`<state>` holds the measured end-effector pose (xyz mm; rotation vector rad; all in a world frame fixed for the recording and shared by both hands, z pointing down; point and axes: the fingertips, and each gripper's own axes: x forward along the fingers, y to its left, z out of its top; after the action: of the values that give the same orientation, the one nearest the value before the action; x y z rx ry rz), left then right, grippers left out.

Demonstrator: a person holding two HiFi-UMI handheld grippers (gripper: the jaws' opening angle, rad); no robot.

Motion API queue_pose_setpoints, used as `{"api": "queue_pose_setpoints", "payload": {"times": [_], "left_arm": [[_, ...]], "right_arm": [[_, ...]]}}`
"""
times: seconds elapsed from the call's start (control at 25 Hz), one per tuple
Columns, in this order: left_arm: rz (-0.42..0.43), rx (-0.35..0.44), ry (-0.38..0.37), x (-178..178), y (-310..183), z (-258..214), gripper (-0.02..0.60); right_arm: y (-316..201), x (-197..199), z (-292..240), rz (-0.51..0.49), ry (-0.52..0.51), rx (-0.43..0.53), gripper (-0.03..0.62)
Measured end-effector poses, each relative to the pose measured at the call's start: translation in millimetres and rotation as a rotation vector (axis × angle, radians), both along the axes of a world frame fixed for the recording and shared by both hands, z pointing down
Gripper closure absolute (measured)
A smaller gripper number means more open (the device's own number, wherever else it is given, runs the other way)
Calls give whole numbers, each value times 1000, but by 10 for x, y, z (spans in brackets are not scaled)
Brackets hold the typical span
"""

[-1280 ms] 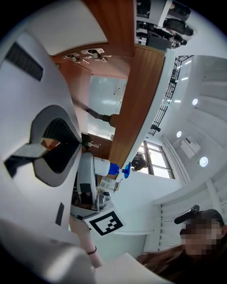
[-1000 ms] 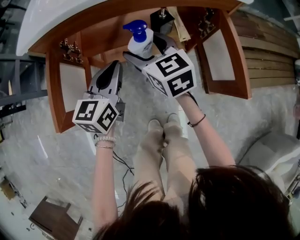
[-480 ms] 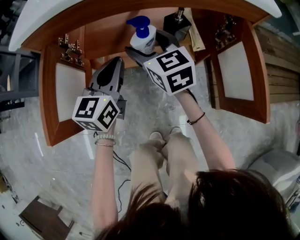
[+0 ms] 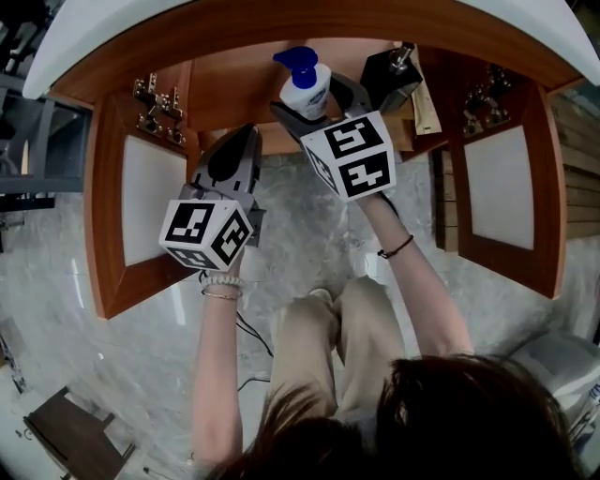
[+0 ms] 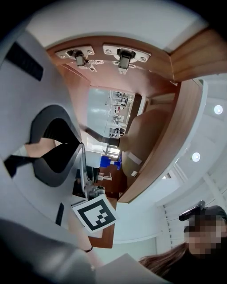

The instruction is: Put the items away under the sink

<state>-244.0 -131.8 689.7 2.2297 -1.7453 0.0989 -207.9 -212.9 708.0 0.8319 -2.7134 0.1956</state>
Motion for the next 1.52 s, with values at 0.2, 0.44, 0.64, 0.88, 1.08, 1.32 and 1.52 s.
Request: {"api": "queue_pose_setpoints", "payload": {"times": [0.2, 0.44, 0.64, 0.88, 1.08, 1.32, 1.52], "left_arm": [[-32, 19, 1, -81, -118, 57, 581], [-36, 39, -9, -84, -279, 142, 581], [-40, 51, -15, -75, -396, 250, 581], [-32, 48, -12, -21, -416, 325, 581], [-29, 44, -9, 4, -395, 297, 581], [-34, 49, -13, 0, -337, 217, 581], [-43, 46, -12, -25, -268, 171, 581]], "right_arm": [[-179, -18, 99, 22, 0, 14, 227], [-317, -24, 199, 34, -2, 45, 227], [-364, -62, 199, 34, -35, 76, 227], [-368, -44, 184, 50, -84, 79, 227], [-371, -38, 186, 61, -78, 86, 227], [-375, -18, 219, 70, -53, 90, 227], [-359, -26, 237, 60, -58, 80, 227]]}}
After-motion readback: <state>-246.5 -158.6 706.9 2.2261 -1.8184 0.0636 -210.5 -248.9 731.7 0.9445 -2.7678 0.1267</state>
